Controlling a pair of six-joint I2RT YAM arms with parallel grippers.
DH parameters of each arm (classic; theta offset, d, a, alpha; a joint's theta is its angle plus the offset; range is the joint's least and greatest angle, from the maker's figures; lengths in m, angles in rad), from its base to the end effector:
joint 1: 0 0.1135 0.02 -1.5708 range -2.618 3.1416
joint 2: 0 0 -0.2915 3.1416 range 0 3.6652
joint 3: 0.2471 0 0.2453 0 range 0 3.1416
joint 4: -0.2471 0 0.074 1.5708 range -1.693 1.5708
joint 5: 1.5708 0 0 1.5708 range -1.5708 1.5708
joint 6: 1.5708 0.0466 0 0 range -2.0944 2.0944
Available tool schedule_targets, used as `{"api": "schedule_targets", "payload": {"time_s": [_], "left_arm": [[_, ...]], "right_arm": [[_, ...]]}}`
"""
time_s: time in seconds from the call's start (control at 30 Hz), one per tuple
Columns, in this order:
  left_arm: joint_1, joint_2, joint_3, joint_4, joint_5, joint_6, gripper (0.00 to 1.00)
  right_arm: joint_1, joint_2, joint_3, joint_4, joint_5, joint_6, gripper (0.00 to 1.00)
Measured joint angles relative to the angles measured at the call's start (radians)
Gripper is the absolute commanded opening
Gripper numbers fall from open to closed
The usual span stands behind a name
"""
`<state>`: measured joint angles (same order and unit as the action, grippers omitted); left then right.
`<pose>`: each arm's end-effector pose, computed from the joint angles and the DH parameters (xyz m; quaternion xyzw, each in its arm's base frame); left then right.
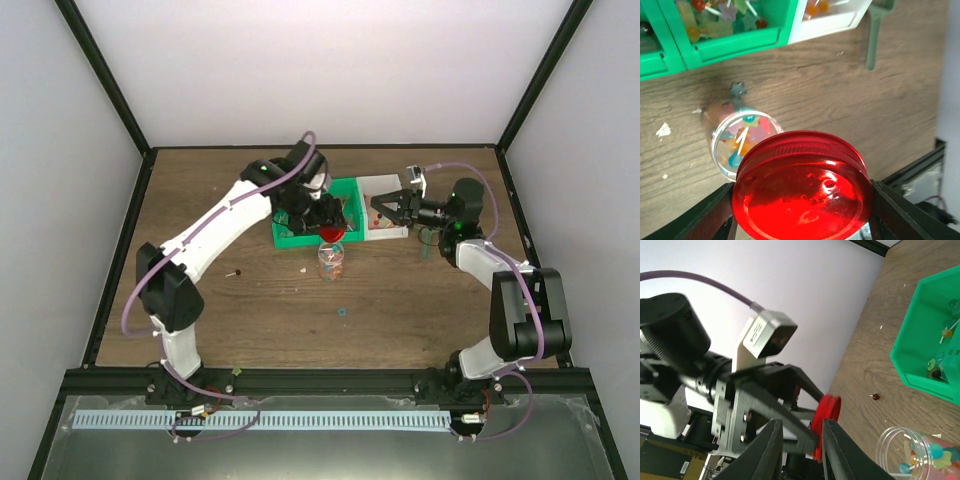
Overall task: Pack the candies
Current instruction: Close the bottle lid on the packing bottle.
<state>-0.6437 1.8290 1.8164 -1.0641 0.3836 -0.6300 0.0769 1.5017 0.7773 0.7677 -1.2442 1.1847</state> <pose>0.3004 -0.2472 0.3491 0.0531 0.9515 -0.2914 0.0831 0.3023 0.0676 0.2955 -0.0623 0.6994 0.6717 0.2363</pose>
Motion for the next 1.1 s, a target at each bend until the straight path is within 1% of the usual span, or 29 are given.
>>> {"api": "schedule_targets", "payload": {"time_s": [0.23,0.37,0.53,0.8,1.1], "left_arm": [[-0.114,0.082,0.162,-0.220,-0.181,0.056,0.64],[-0.142,0.097,0.186,-0.282,-0.247,0.068,0.65],[-0.164,0.114,0.185,-0.319,-0.296,0.084,0.65],[-0.184,0.168,0.184,-0.331,-0.354,0.097,0.65],[-0.186,0.197,0.199,-0.340,-0.380,0.113,0.65]], "right_arm": [[0.000,-0.003,0.010,-0.077,0.003,-0.051,0.25],[0.000,-0.003,0.010,-0.103,0.008,-0.069,0.25],[0.000,-0.004,0.010,-0.114,0.011,-0.074,0.25],[0.000,-0.012,0.010,-0.135,0.015,-0.089,0.25],[0.000,-0.028,0.013,-0.187,0.018,-0.124,0.26]]}}
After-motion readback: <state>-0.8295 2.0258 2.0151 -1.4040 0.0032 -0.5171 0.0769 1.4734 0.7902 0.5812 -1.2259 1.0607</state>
